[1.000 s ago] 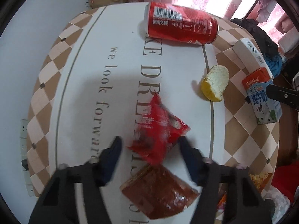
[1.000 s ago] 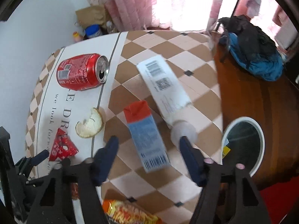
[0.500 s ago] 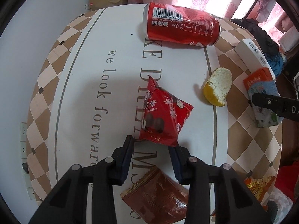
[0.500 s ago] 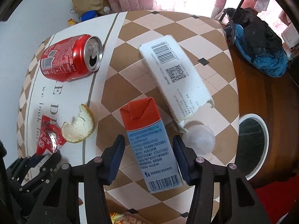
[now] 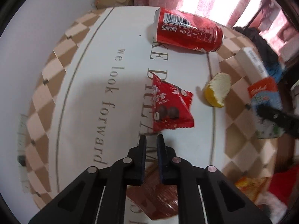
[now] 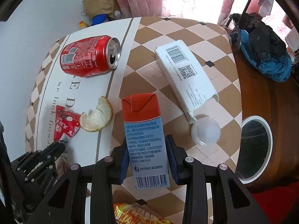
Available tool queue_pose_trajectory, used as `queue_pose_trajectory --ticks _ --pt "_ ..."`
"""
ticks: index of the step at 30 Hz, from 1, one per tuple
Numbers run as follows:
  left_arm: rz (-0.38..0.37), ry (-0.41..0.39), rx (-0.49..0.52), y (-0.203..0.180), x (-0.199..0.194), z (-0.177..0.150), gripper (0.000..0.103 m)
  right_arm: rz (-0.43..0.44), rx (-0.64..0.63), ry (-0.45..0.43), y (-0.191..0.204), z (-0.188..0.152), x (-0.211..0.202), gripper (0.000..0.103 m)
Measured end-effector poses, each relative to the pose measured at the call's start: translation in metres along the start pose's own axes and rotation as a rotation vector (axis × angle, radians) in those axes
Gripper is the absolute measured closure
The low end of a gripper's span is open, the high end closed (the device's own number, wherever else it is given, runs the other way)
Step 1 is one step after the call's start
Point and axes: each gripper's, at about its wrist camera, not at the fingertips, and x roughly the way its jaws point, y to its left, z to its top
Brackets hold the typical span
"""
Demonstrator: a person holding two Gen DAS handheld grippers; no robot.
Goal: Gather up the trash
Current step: 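Grasp the milk carton with the right tool while the left tool grasps the red snack wrapper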
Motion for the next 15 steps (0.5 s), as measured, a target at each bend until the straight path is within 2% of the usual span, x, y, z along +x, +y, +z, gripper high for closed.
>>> queue_pose_trajectory --ticks 3,4,6,7,8,9,11,15 --pt "-0.09 -0.015 -0.057 0.019 -0.019 -0.003 0.092 0.009 0.022 0.002 -0.006 -0.003 -0.002 0.065" --pt "-0.093 -0.023 -0.063 0.024 -0.025 -0.003 0.091 0.011 0.028 0.001 -0.007 -0.004 -0.003 0.065" --pt "-0.089 -0.036 -0.065 0.03 -0.032 0.0 0.083 0.012 0.031 -0.005 -0.011 -0.004 -0.004 0.065" --pt "-0.081 -0.04 -0.059 0.032 -0.033 0.004 0.066 0.014 0.034 -0.007 -0.012 -0.003 -0.004 0.065" --pt "-0.071 -0.042 -0.057 0.031 -0.032 0.008 0.039 0.016 0.038 -0.007 -0.012 -0.002 -0.003 0.065" --pt "-0.062 -0.051 -0.059 0.032 -0.032 0.012 0.031 0.017 0.043 -0.008 -0.012 -0.001 -0.002 0.065" --pt "-0.052 -0.062 -0.049 0.029 -0.029 0.019 0.03 0.021 0.052 -0.008 -0.013 0.001 -0.001 0.065" --pt "-0.032 -0.02 -0.016 0.008 -0.01 0.037 0.03 0.014 0.044 -0.006 -0.01 0.002 0.001 0.065"
